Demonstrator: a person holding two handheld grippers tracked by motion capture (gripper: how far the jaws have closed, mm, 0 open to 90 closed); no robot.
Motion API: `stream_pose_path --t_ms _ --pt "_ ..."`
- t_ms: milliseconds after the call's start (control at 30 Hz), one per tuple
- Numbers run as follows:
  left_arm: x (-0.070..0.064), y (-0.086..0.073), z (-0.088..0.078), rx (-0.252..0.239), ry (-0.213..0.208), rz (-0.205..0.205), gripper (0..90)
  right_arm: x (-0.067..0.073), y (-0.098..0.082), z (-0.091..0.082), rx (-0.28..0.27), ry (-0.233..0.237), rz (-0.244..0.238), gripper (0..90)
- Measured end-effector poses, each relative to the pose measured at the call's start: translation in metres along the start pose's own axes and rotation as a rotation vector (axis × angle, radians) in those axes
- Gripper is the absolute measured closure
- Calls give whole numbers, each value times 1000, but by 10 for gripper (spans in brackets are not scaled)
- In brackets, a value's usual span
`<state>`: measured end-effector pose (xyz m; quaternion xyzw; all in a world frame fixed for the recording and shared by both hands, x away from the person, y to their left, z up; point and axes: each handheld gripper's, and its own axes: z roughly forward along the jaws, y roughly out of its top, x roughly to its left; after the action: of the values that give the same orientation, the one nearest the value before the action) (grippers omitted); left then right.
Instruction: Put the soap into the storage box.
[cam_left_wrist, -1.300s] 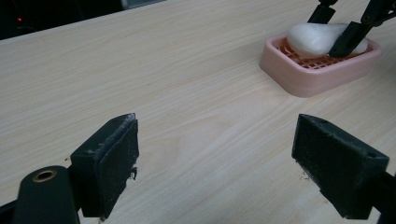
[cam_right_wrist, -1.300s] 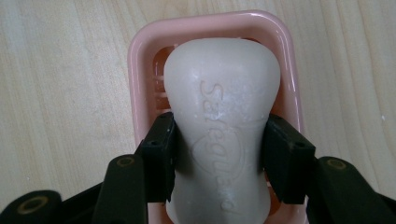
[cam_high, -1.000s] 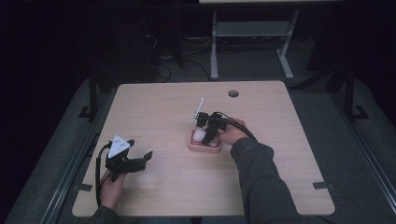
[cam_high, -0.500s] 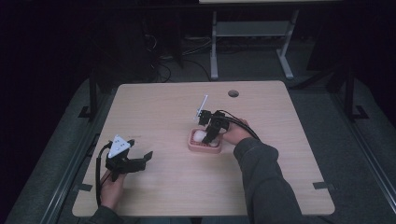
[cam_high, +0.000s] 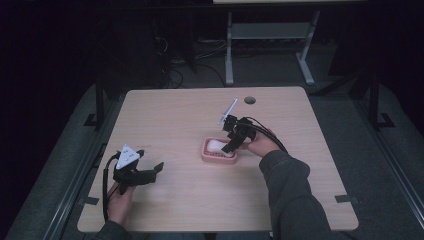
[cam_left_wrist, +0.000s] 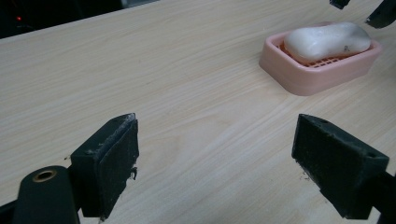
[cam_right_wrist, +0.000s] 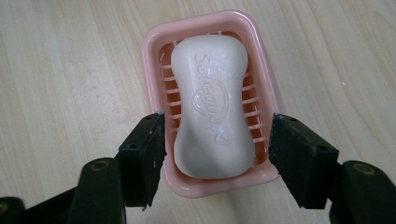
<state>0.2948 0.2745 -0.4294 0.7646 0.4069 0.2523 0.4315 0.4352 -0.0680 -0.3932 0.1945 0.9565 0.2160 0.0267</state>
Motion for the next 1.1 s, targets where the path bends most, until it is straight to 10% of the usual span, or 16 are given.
stream_pose_path --t_ms 1100 --pt "-1 0 0 1 -2 0 146 6 -46 -32 -68 -18 78 294"
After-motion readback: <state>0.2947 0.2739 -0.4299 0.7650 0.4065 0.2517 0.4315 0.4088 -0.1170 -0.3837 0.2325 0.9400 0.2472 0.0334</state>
